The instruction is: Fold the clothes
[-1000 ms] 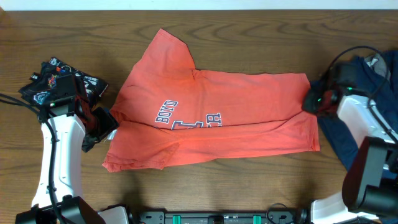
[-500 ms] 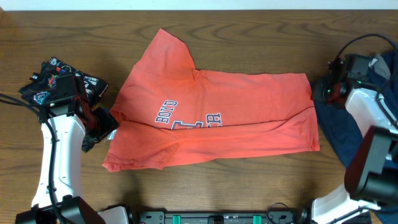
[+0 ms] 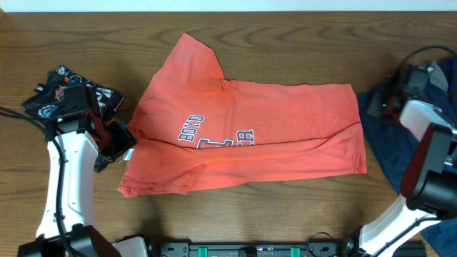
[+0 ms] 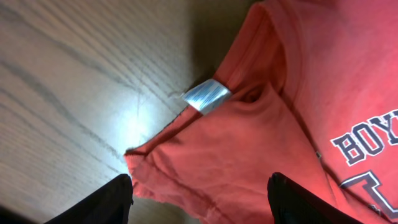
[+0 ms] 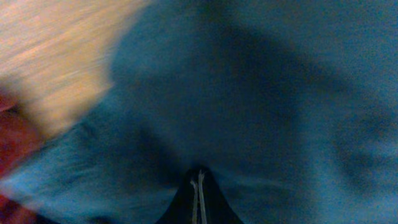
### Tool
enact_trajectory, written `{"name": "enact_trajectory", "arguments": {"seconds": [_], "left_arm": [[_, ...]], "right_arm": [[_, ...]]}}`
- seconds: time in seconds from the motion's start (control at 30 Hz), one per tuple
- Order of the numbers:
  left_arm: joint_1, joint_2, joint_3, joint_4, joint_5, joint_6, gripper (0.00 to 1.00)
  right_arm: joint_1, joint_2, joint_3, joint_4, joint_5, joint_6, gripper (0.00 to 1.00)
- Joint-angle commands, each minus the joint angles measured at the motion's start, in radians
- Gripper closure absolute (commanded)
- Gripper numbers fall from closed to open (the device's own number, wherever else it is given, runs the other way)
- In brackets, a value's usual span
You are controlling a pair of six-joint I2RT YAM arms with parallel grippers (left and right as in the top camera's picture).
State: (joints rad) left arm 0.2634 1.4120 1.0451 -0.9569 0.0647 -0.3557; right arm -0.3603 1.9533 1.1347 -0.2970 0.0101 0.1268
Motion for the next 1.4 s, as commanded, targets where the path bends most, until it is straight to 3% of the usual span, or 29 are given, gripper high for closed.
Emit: {"name": "enact_trajectory", "arguments": {"seconds": [0.0,0.13,0.33,0.6,0.77,1.07,1.37], "left_arm": [[-0.022,0.006,0.004,0.023,0.023,0.048,0.29],[-0.061,0.006,0.004,0.064,0.056,0.052,0.29],[-0.123,0.006,0.004,0.122,0.056,0.061,0.28],[-0.153,0.015,0.034,0.225,0.129,0.246,0.28],[-0.153,0.113,0.151,0.273,0.209,0.281,0.28],[-0.167,0.490,0.447,0.409,0.287,0.338,0.28],[-0.199,0.720,0.509,0.725,0.287,0.341,0.24]], "right_arm": [[-0.118,0.036,0.062,-0.031,0.126,0.075,0.99],[-0.224,0.036,0.179,-0.117,0.090,0.150,0.99],[-0.257,0.036,0.279,-0.207,-0.056,0.115,0.96],[-0.164,0.003,0.345,-0.372,-0.375,0.023,0.77],[-0.066,-0.011,0.345,-0.525,-0.484,-0.029,0.49],[0.074,-0.011,0.342,-0.713,-0.404,-0.083,0.49],[0.142,-0.011,0.342,-0.751,-0.402,-0.075,0.50]]}}
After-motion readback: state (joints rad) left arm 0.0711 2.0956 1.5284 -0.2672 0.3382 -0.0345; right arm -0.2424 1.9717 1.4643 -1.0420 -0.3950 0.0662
